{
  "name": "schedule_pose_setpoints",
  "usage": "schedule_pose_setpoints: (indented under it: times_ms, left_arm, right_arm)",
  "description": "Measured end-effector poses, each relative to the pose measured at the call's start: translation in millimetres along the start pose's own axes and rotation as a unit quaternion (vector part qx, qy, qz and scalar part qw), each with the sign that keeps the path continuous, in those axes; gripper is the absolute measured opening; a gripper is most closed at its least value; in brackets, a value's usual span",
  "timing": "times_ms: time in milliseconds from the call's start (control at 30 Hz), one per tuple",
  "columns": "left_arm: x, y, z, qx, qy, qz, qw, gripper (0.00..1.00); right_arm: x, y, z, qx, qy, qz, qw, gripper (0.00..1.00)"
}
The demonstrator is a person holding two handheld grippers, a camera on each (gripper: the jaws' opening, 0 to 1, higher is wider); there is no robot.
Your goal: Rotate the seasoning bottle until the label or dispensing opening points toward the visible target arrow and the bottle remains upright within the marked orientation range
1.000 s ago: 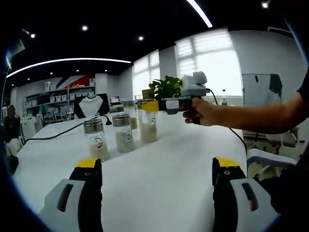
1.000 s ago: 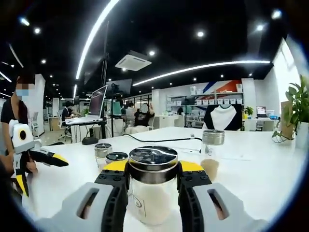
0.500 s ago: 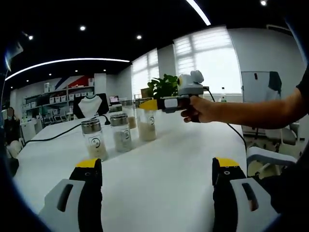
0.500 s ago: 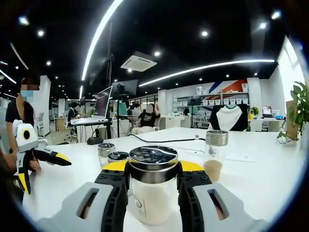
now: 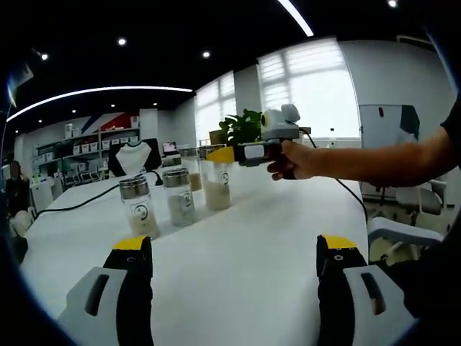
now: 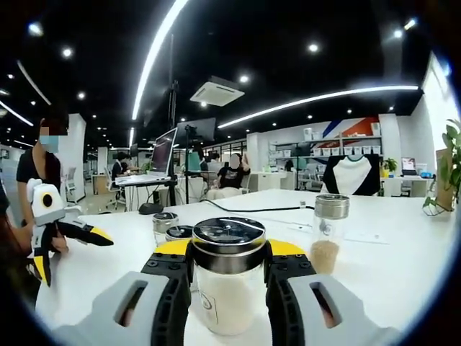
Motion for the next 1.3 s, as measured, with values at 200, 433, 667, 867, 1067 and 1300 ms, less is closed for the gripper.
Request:
schedule_pose_setpoints:
  times_ms: [200,433,667,867,1067,1300]
  left_arm:
    - [0,-0.3,-0.2,-0.002,0.000,0.002,1.0000,1.00]
    - [0,-0.8,-0.7,-0.004,-0.001,0.004,1.0000,1.00]
    - [-1,-1.2,-1.4,-0.004,-0.002,0.004,1.0000,1.00]
    - [0,-0.2,-1.1,-0.004,-0.001,0.004,1.0000,1.00]
    - [0,-0.6,-0.7,-0.004,-0.001,0.005,1.0000,1.00]
    - [-1,-1.3,-2.0,-0.003,-0.003,0.007,1.0000,1.00]
  right_arm:
    - [-1,0.1,0,0.000,0.008,-0.001,1.0000,0.36]
    - [0,-0.3,3,-0.005,0.017,-0.005,0.9998,0.36]
    - [1,-1.1,9,-0.009,0.019,-0.005,0.9998,0.37]
    - [3,-0.9,10,-0.009,0.021,-0.005,0.9997,0.37]
    - [3,-0.8,10,-0.008,0.022,-0.003,0.9997,0.37]
    - [0,-0.9,4,-0.010,0.025,-0.002,0.9996,0.37]
Point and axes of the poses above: the point that each gripper's makers call its tool centre point, and the gripper's own axes: x roughly backward along the fingers, z roughly to its left, y roughly out of its top, the point moved 1 cm from there along x, roughly backward along the fingers, and after that the axes turned 8 degrees about -y, right-handed, at the moved point
